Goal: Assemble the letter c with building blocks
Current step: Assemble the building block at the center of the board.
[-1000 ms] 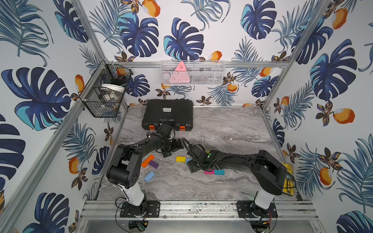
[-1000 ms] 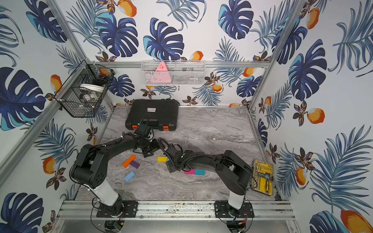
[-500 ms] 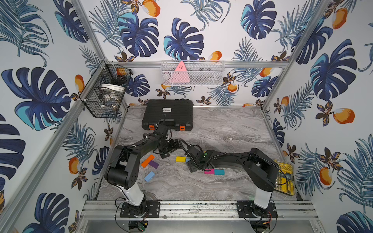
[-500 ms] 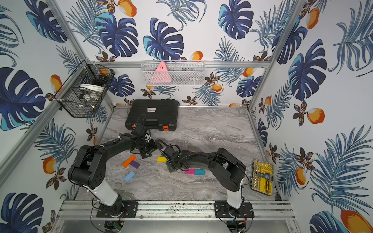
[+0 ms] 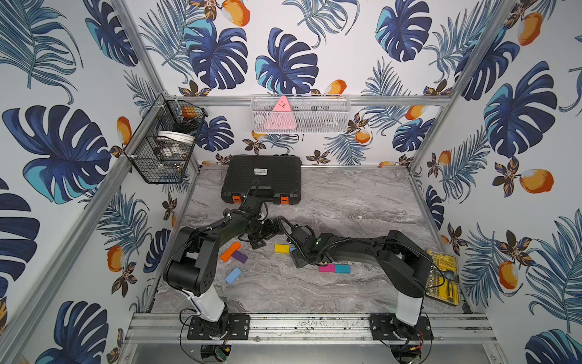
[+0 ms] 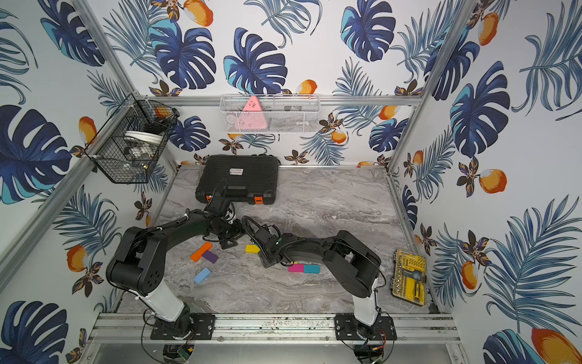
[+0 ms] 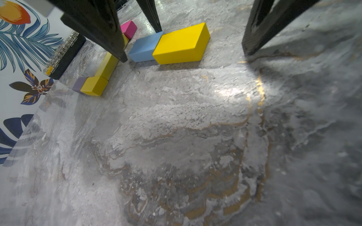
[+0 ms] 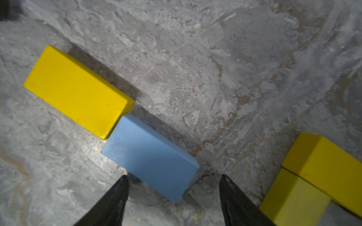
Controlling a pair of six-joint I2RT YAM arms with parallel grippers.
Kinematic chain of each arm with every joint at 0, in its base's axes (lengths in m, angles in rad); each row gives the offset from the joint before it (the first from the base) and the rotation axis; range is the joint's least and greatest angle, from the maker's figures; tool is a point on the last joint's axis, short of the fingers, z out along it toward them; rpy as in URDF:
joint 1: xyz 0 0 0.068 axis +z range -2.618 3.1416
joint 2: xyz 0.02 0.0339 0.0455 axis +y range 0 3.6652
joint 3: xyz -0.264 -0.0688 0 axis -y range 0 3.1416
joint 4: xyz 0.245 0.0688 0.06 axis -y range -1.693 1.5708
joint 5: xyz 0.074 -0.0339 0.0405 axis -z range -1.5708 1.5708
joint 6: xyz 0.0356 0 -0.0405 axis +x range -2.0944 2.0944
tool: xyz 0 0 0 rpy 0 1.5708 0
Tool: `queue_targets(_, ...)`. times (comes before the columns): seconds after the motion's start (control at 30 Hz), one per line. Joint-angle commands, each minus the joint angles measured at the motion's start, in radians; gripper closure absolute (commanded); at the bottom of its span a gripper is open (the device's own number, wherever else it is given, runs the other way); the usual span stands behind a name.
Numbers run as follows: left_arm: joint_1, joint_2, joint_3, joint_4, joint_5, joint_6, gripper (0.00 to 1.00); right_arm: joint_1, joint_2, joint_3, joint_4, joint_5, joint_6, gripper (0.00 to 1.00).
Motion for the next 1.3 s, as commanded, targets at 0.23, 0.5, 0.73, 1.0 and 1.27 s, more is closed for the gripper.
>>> queue_targets(0.23, 0.001, -0.003, -0.007, 0.022, 0.006, -0.012, 0.01, -0.008, 0.009, 0.018, -0.036, 0.023, -0.009, 0.25)
queue_targets(0.5, 0.001, -0.001, -0.011, 0.028, 0.006, -0.015, 0.01, -0.019, 0.012, 0.025, -0.037, 0.022, -0.011, 0.25)
queue_targets(0.73, 0.002, 0.000, -0.015, 0.031, 0.008, -0.015, 0.01, -0.027, 0.016, 0.031, -0.036, 0.017, -0.010, 0.25)
queue_targets(1.0, 0.001, -0.004, -0.024, 0.040, 0.013, -0.023, 0.01, -0.030, -0.012, 0.038, -0.044, -0.004, -0.003, 0.25)
queue_targets(1.27, -0.047, -0.004, -0.058, 0.089, 0.022, -0.073, 0.01, -0.073, -0.117, 0.014, -0.042, -0.085, 0.085, 0.25)
